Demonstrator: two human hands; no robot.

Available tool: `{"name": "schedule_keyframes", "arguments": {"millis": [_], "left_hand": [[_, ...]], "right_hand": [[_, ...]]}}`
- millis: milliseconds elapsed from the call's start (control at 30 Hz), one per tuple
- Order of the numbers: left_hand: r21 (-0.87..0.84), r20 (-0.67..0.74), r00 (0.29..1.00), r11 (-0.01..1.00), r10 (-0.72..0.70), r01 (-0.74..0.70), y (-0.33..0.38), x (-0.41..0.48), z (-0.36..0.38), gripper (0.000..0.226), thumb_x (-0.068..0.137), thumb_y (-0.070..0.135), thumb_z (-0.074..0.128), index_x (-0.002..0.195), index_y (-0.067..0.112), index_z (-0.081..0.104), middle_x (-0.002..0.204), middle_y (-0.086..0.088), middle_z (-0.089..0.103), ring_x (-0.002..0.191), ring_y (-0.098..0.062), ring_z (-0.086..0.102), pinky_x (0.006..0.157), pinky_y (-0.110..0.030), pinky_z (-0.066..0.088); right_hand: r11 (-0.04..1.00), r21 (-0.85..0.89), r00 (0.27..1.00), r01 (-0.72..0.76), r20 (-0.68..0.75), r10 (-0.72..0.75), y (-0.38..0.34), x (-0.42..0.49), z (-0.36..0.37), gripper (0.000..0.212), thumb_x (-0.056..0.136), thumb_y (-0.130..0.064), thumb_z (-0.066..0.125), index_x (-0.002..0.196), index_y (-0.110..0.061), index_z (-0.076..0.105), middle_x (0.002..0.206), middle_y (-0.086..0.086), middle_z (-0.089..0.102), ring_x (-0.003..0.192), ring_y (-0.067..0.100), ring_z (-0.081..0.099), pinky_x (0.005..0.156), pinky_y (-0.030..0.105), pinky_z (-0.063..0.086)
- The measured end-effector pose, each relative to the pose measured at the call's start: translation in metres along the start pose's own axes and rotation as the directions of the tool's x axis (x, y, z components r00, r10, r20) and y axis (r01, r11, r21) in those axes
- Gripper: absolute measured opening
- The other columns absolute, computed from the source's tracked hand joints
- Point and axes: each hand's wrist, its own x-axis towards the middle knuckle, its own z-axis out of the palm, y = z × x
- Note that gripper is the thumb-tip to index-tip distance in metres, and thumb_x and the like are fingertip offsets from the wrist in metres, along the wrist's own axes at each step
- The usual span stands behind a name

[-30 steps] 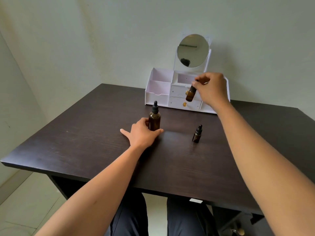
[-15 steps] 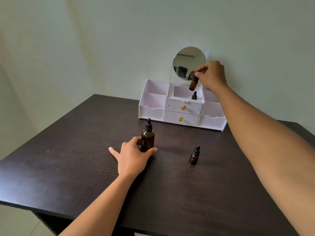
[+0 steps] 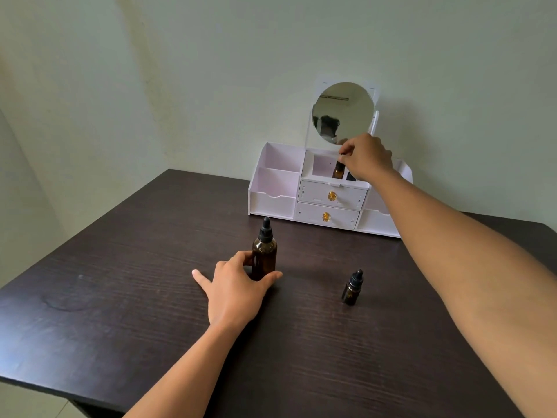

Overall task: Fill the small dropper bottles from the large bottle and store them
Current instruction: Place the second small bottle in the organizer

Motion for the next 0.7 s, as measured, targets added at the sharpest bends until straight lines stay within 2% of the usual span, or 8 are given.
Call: {"name": "schedule_keyframes", "arguments": {"millis": [100,267,433,567,700], "left_hand": [[-0.008,0.005,1.000,1.000,-0.002,0.002,-0.001,0.000,0.000,0.059,0.070,0.072,0.071,0.117,0.038,0.060,0.097,0.014,0.065,0.116,-0.010,0.056,0.117,-0.058,-0.016],[-0.015,0.004,1.000,1.000,-0.004,0.005,0.000,0.000,0.000,0.058,0.070,0.071,0.072,0.117,0.038,0.060,0.098,0.014,0.065,0.116,-0.009,0.056,0.117,-0.058,-0.016],[-0.010,0.005,1.000,1.000,-0.002,0.003,0.001,0.000,-0.001,0.060,0.071,0.070,0.072,0.118,0.037,0.061,0.097,0.016,0.065,0.117,-0.010,0.055,0.117,-0.058,-0.016],[-0.010,0.010,1.000,1.000,-0.001,0.001,0.002,-0.001,-0.002,0.061,0.071,0.070,0.072,0.120,0.036,0.061,0.095,0.016,0.065,0.117,-0.010,0.056,0.117,-0.058,-0.016],[-0.010,0.019,1.000,1.000,-0.007,0.007,0.001,0.000,-0.001,0.062,0.070,0.071,0.072,0.121,0.036,0.060,0.096,0.015,0.066,0.116,-0.010,0.056,0.117,-0.059,-0.016]], "right_hand": [[1.000,-0.025,0.999,-0.012,0.035,0.013,0.003,0.000,0.004,0.011,0.093,-0.022,0.068,0.101,-0.022,0.076,0.115,0.000,0.071,0.118,0.031,0.055,0.104,0.052,0.033],[0.996,-0.086,0.994,-0.031,0.097,0.040,0.006,0.002,0.010,0.011,0.094,-0.024,0.065,0.096,-0.027,0.076,0.101,0.000,0.072,0.119,0.030,0.054,0.104,0.053,0.029],[0.992,-0.118,0.991,-0.037,0.125,0.052,0.006,0.004,0.011,0.007,0.093,-0.028,0.067,0.096,-0.028,0.074,0.098,-0.002,0.070,0.119,0.029,0.053,0.103,0.053,0.027],[0.991,-0.127,0.989,-0.040,0.133,0.057,0.005,0.004,0.010,0.016,0.089,-0.034,0.069,0.103,-0.027,0.071,0.109,-0.002,0.070,0.120,0.028,0.052,0.105,0.053,0.026],[0.997,-0.069,0.997,-0.044,0.058,0.048,0.001,0.005,-0.002,0.026,0.089,-0.037,0.067,0.112,-0.026,0.068,0.110,-0.001,0.070,0.118,0.026,0.055,0.102,0.048,0.028]]}}
